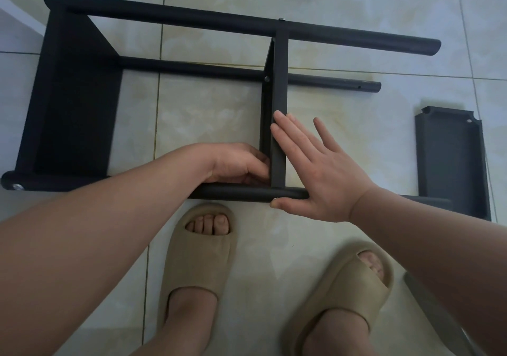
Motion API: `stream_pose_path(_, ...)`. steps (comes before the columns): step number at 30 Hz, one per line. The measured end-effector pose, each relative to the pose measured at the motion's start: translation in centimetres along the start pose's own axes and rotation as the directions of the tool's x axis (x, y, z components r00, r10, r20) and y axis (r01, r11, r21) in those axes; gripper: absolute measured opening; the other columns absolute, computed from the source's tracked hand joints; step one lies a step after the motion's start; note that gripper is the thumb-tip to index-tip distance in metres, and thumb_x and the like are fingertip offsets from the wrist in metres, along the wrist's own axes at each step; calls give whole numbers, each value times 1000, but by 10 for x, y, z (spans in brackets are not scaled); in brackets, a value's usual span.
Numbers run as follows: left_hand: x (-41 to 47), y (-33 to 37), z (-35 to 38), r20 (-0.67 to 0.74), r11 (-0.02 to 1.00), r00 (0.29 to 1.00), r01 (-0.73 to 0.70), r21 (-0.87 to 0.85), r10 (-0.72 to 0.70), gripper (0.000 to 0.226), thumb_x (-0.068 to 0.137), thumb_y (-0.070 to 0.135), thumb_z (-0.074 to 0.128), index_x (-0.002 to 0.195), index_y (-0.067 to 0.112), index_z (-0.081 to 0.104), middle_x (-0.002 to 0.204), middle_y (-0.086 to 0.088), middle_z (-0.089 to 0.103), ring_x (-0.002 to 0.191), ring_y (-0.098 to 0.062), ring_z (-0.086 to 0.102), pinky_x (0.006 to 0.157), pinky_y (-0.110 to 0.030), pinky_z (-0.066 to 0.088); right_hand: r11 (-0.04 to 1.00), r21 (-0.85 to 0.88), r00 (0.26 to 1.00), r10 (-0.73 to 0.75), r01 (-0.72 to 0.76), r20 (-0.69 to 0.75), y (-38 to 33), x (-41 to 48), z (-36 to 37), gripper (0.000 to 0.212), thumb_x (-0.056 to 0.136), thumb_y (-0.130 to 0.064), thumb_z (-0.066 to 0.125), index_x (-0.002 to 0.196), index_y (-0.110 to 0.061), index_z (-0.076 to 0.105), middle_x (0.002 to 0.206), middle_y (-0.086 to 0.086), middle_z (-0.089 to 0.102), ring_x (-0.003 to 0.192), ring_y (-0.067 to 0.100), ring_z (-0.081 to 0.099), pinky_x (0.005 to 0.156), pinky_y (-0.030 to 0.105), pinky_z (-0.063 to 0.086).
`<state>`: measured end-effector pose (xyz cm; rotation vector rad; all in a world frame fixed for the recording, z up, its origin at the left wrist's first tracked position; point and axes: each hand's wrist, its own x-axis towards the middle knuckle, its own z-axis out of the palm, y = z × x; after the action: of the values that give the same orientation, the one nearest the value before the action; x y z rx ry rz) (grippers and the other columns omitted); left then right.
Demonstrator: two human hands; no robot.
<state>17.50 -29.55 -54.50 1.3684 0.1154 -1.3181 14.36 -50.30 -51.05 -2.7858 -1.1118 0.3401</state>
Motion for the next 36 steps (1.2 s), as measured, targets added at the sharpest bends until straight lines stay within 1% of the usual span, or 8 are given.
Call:
stream_pose_path(4,0,-2,-1,19,1000,999,27,-12,-27,15,92,-3,54,97,1,68,78,-8,74,71,-17,72,65,-24,56,1000,-4,1000,-1,1,1,0,0,0,108,88,-78,35,161,-3,11,170,10,1,157,26,3,125,58,10)
stream_pose_path(9,4,-3,-2,-35,995,999,39,89,-36,17,89,-1,59,101,-3,70,85,-14,72,79,-23,70,81,-34,54,1000,-1,1000,-6,6,-6,-1,0,1,108,88,-78,36,161,-3,11,170,11,2,157,27,4,125,58,10)
stream_pose_path(13,4,-3,-3,-46,997,998,38,72,-34,16,88,-4,60,103,-4,69,86,-16,71,76,-22,70,75,-29,56,1000,0,1000,-14,14,-15,0,0,2,107,89,-77,37,161,-2,12,170,13,2,157,28,4,125,57,10)
stream_pose_path(20,6,-3,-4,-27,998,999,27,49,-26,19,88,-7,60,105,-5,67,95,-22,69,83,-26,70,86,-36,56,1000,-6,1000,-20,20,-23,0,0,2,106,89,-77,37,160,-1,12,169,13,3,157,28,4,125,57,11)
stream_pose_path(23,6,-3,-5,-6,999,1000,28,43,-28,20,90,-6,60,109,-5,67,95,-20,70,83,-24,71,83,-34,56,1000,-7,1000,-20,20,-22,0,1,2,107,89,-77,37,160,-1,12,169,13,3,157,28,4,125,57,11)
stream_pose_path(28,0,-2,-7,117,995,991,78,-59,-70,18,94,-5,51,101,4,65,88,-11,71,79,-19,71,76,-27,58,1000,-4,1000,-18,18,-19,0,0,2,107,89,-77,37,161,-2,12,170,13,2,157,28,4,125,56,11)
stream_pose_path(33,2,-1,-3,102,997,993,64,-37,-59,26,94,-7,49,117,1,56,95,-18,63,80,-22,66,76,-26,55,1000,4,1000,-13,13,-12,-1,0,2,107,88,-77,37,161,-2,11,170,12,2,157,27,3,125,55,11)
stream_pose_path(36,2,0,-3,98,999,995,39,-22,-36,22,92,-10,50,111,-3,59,90,-17,65,76,-21,68,72,-25,56,1000,7,1000,-13,13,-17,-1,0,1,107,88,-76,37,161,-2,12,170,12,2,157,27,4,125,55,11)
